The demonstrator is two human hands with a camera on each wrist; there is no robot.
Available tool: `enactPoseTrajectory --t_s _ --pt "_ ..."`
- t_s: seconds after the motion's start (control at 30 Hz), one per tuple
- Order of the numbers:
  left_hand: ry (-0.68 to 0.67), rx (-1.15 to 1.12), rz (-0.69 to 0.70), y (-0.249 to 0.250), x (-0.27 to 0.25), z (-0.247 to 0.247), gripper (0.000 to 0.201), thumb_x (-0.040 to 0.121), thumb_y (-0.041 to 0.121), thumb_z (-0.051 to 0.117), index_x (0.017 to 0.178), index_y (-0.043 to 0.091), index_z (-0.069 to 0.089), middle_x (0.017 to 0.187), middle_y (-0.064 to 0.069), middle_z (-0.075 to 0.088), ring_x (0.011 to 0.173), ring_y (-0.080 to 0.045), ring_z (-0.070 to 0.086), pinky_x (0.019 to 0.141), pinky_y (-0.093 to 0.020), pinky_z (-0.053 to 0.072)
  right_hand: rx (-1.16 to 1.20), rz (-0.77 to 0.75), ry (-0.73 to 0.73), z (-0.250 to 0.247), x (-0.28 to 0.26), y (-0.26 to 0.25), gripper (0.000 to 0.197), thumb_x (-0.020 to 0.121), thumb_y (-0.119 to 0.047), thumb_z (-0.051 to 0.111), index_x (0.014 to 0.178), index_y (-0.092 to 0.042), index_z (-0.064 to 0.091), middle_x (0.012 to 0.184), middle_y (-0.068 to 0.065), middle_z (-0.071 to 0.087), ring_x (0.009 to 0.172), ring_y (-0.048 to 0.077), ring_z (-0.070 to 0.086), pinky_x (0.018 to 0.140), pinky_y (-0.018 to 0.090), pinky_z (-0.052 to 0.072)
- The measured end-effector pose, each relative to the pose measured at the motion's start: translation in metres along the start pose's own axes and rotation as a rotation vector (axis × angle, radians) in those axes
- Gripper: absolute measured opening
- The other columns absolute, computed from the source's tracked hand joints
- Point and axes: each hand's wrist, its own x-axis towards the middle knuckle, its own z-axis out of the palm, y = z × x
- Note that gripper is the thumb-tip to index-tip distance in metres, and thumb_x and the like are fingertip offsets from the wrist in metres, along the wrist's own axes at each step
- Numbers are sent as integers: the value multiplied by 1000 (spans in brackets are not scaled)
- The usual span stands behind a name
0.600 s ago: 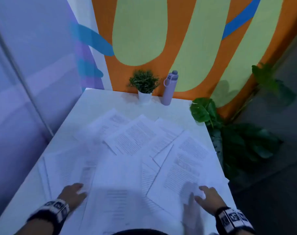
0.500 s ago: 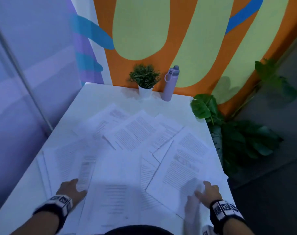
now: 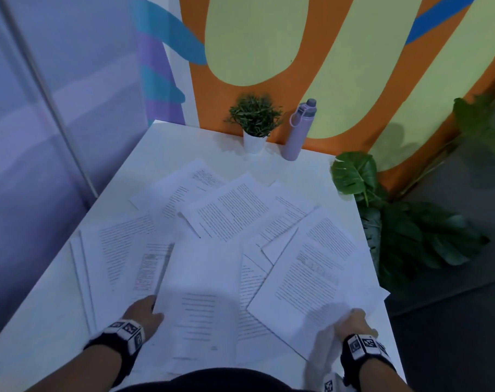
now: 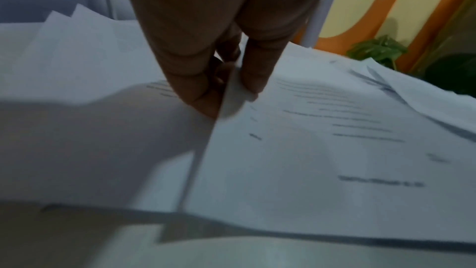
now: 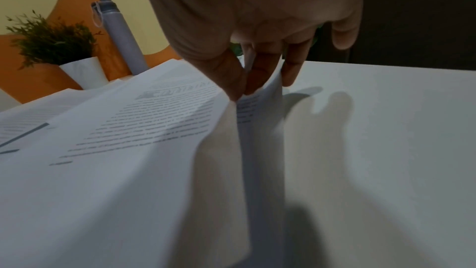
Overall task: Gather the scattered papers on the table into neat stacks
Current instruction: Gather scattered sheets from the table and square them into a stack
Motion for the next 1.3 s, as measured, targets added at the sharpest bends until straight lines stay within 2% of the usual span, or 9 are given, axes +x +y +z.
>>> enactPoseTrajectory --t_s 0.2,0.4,0.6,0.77,0.9,1.0,1.17,1.23,1.3 --pt "256 -142 -193 -22 7 -20 35 93 21 46 117 -2 54 118 -28 58 100 -37 58 85 -35 47 -34 58 122 -26 -26 -8 30 91 -28 49 120 -23 48 141 8 38 130 31 33 110 54 22" --pt "351 -41 -231 -34 8 -27 27 86 25 54 86 1 65 97 -19 66 82 -30 60 76 -31 51 45 -60 64 -22 -21 -20 54 85 -21 58 136 -14 42 136 16 38 122 36 42 100 45 39" --pt "247 -29 -194 -27 4 -18 29 88 26 52 98 0 61 104 -20 62 82 -28 57 68 -28 47 403 2 -24 -7 -17 -29 63 90 -4 54 145 -3 24 139 28 43 125 40 47 105 44 38" --pt "530 -224 -128 -13 -11 -33 11 84 3 55 89 -5 58 98 -29 61 86 -40 60 75 -40 48 435 -176 217 -25 -6 -43 23 88 3 49 106 15 56 109 36 57 92 44 57 79 43 45" --pt "674 -578 -183 -5 -25 -55 49 83 -3 58 128 4 40 122 -29 56 107 -45 56 93 -46 43 583 -218 250 -46 4 -57 23 93 -14 53 98 9 55 110 33 56 100 45 56 88 44 44" --pt "597 -570 -330 -12 -22 -61 54 84 5 61 134 -1 40 131 -29 53 117 -44 52 102 -45 39 649 -168 186 -54 11 -73 34 93 -20 54 107 10 57 114 32 59 102 43 57 88 43 46" --pt "341 -372 -467 -22 -14 -57 50 90 27 55 129 -3 50 136 -25 50 124 -40 46 105 -39 36 632 -25 35 -56 16 -91 26 91 -16 56 103 7 57 96 19 49 68 31 51 52 30 29" --pt "306 -310 -492 -25 -12 -54 51 90 30 55 130 -2 49 138 -22 49 126 -37 47 104 -35 36 559 -34 16 -54 17 -93 34 91 -21 55 111 7 59 91 15 50 68 28 52 56 28 34" --pt "337 -275 -466 -27 -13 -53 31 87 25 59 104 -1 63 119 -24 62 111 -35 57 89 -31 44 531 -52 20 -52 19 -96 29 90 -17 53 103 8 60 78 12 50 64 25 48 56 27 35"
